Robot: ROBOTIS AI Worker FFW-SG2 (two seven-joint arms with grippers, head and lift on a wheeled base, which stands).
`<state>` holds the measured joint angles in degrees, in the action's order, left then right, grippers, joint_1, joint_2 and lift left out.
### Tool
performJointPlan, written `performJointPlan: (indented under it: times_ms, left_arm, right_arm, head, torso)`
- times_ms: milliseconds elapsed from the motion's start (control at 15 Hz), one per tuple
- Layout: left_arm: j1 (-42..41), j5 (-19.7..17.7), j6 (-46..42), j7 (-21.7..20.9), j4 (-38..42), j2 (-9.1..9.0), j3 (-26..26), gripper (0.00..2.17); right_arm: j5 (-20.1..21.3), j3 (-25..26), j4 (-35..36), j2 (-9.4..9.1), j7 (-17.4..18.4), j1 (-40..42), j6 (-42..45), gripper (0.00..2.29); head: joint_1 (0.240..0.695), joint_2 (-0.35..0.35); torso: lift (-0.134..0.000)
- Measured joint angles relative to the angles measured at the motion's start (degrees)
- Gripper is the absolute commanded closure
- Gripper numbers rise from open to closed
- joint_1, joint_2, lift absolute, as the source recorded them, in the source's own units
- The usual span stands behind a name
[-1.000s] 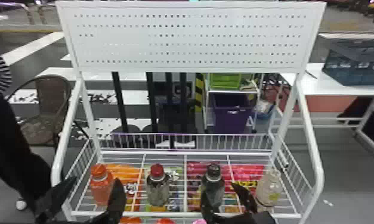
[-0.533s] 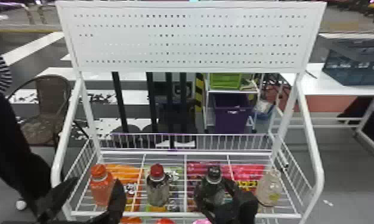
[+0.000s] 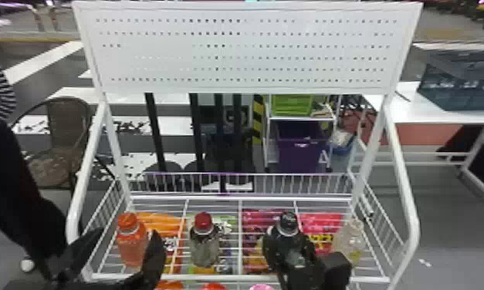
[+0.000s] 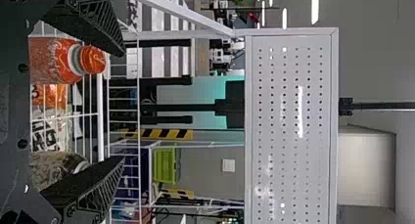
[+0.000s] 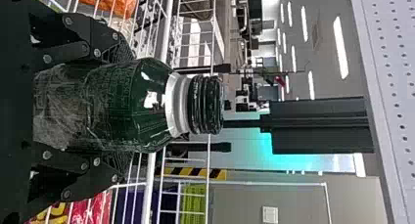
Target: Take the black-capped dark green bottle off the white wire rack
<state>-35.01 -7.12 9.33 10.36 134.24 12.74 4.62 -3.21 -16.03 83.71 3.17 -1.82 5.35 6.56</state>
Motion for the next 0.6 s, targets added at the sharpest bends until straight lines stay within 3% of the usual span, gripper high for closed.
performJointPlan:
  times_ms: [333, 600]
  left_arm:
    - [1.21, -0.16, 1.12, -0.08, -0.43, 0.00, 0.23, 0.14]
    - [2.67, -0.20, 3.07, -0.08, -0.63, -0.03, 0.95, 0.14]
  right_arm:
    - [-0.94, 4.40, 22.87, 5.67, -0.03, 12.52, -11.14, 1.38]
    - [-1.09, 11.80, 35.91, 6.85, -0.38, 22.93, -13.40, 1.38]
  head:
    - [0.499, 0.000]
    - [0.499, 0.000]
  torso:
    - [0.000]
    - [0.000]
